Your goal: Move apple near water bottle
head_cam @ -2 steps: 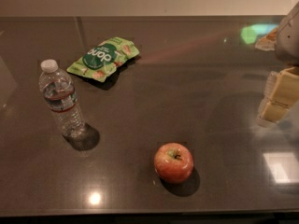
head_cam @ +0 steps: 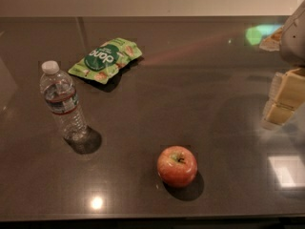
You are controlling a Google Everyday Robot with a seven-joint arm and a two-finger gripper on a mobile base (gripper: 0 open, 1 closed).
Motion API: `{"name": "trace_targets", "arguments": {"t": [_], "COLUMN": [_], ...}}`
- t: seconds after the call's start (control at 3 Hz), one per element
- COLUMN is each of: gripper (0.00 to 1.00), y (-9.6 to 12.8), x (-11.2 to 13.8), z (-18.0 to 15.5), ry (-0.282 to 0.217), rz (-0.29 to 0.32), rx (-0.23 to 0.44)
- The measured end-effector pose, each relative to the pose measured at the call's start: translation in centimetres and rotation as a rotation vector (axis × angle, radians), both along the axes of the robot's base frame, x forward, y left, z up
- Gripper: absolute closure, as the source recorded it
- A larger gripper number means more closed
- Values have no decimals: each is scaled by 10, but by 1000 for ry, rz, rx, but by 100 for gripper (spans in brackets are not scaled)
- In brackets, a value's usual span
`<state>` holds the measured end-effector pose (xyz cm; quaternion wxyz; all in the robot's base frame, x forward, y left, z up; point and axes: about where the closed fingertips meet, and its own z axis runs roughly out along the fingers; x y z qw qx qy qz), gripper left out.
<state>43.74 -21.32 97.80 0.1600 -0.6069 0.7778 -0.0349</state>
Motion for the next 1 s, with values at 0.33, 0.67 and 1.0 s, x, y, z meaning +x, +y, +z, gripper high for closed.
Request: {"name": "trace_targets", "arguments": {"t": [0.33, 0.67, 1.0], "gripper": [0, 0, 0], "y": [16, 38, 61], "x": [-8, -25, -49], "z": [-1, -6, -20], "ry": [16, 39, 74], "rz": [72, 173, 300], "rx": [22, 52, 77]}}
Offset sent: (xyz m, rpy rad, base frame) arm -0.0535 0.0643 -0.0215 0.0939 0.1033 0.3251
